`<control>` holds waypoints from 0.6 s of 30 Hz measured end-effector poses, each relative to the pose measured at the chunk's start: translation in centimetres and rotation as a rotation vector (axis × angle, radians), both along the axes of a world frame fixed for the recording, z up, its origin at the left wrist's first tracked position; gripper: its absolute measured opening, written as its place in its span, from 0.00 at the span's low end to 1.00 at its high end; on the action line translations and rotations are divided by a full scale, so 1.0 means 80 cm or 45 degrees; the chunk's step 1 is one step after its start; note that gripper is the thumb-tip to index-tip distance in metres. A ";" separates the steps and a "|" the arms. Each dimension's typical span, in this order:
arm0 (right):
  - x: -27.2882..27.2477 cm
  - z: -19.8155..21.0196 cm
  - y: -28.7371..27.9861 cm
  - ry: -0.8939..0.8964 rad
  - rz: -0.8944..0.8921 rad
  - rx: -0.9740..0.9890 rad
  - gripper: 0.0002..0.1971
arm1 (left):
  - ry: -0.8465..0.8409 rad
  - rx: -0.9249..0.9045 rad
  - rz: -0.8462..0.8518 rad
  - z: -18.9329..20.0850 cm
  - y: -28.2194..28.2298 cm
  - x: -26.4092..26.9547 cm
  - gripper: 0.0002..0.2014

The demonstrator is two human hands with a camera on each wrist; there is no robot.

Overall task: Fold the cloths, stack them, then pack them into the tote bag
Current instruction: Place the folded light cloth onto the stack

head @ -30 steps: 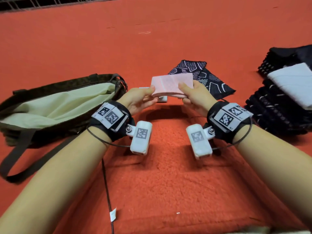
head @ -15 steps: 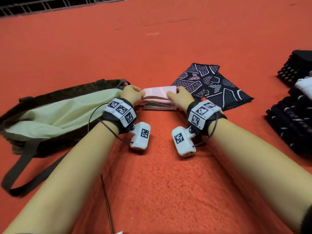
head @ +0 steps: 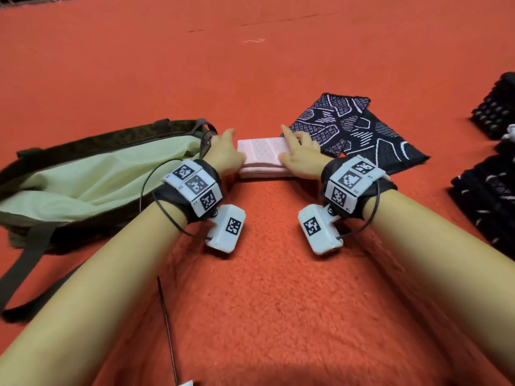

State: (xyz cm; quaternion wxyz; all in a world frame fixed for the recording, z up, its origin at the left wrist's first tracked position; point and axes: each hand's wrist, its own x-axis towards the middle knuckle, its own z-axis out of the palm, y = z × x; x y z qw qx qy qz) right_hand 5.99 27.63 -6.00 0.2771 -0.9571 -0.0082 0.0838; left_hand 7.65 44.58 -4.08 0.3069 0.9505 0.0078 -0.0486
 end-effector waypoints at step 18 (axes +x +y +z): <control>-0.006 -0.004 -0.003 0.194 0.158 -0.260 0.35 | 0.149 0.543 -0.324 -0.037 -0.040 -0.006 0.35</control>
